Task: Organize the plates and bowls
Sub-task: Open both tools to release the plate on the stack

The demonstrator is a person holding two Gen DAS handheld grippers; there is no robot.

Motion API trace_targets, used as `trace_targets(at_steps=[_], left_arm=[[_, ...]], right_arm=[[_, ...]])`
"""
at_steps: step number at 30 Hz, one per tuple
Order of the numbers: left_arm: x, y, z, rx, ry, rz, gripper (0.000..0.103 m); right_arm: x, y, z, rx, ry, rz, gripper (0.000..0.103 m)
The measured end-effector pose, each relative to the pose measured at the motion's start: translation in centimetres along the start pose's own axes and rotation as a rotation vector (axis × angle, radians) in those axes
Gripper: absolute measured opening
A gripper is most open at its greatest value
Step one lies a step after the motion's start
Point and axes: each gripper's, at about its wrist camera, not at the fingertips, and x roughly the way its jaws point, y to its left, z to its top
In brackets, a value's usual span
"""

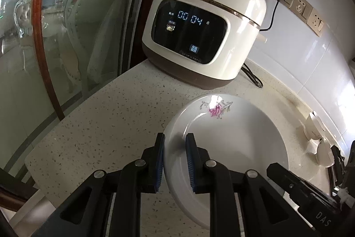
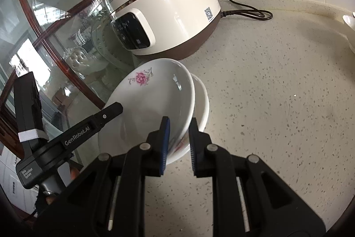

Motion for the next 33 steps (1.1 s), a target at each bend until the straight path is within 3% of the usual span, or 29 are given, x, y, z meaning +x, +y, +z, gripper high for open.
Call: trace_targets(at_steps=[6, 11, 19, 24, 26, 27, 29, 30, 31, 33], left_arm=[[0.0, -0.6, -0.2, 0.051, 0.0, 0.026, 0.02], [0.0, -1.0, -0.4, 0.074, -0.001, 0.052, 0.021], [0.0, -1.0, -0.5, 0.085, 0.001, 0.057, 0.024], [0.0, -1.1, -0.3, 0.084, 0.008, 0.063, 0.024], [-0.2, -1.0, -0.2, 0.077, -0.004, 0.067, 0.025], [-0.6, -0.9, -0.1, 0.07, -0.02, 0.073, 0.03], [-1.0, -0.8, 0.1, 0.058, -0.036, 0.083, 0.054], [-1.2, -0.7, 0.2, 0.055, -0.044, 0.088, 0.071], [-1.5, -0.7, 0.3, 0.052, -0.064, 0.092, 0.079], [-1.9, -0.7, 0.3, 0.054, -0.09, 0.101, 0.079]], right_arm=[[0.2, 0.9, -0.2, -0.055, 0.006, -0.072, 0.022], [0.2, 1.7, -0.3, -0.091, 0.01, -0.113, 0.031], [0.1, 2.6, -0.5, -0.161, -0.01, -0.208, 0.037], [0.2, 2.9, -0.8, -0.175, 0.0, -0.207, 0.038], [0.3, 3.3, -0.9, -0.193, 0.014, -0.199, 0.044], [0.2, 3.6, -1.0, -0.205, 0.02, -0.188, 0.045], [0.0, 3.6, -1.1, -0.206, 0.027, -0.177, 0.047], [0.0, 3.5, -1.1, -0.196, 0.034, -0.175, 0.048], [-0.3, 3.4, -1.0, -0.181, 0.039, -0.16, 0.049], [-0.9, 3.6, -0.9, -0.184, 0.037, -0.148, 0.052]])
